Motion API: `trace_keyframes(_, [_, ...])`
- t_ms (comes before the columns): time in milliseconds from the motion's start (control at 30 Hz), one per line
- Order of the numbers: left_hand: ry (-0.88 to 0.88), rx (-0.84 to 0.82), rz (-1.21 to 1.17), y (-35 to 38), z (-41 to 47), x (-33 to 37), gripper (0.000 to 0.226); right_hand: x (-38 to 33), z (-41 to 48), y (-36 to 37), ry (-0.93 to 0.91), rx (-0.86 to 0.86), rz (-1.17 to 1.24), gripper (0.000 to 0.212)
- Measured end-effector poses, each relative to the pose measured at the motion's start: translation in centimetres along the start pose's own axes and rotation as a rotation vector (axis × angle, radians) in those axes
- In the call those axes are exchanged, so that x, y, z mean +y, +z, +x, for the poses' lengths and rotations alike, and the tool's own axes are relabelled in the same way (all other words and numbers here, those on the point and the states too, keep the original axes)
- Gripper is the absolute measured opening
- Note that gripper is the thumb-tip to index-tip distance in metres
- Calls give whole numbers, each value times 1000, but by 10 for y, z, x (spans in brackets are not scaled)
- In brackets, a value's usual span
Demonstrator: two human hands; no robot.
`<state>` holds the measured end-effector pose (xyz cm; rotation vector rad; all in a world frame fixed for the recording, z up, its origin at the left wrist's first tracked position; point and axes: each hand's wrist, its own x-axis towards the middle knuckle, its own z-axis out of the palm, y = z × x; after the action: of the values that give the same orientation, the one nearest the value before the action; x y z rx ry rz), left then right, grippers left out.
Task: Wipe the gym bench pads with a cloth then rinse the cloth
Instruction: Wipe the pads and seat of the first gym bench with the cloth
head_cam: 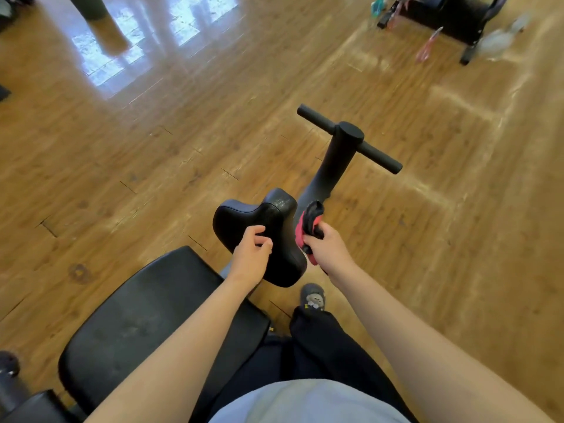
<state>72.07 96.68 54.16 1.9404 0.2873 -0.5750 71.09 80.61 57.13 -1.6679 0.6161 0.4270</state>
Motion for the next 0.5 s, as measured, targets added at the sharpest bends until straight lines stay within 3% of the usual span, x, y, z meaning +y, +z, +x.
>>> trace_keyframes(100, [25,61,32,-2,18,5,40,-5,22,2,-52,73,-82,22])
trace_keyframes(267, [111,184,134,-7,64,16,36,-14,56,11,-171,101,-380,55])
trace_keyframes(400, [129,145,187,-8,101,18,33,-14,83,30,-346,61,-587,70])
trace_keyframes(500, [138,65,101,-4,128,20,19,-6,108,50,-401,43,-738,61])
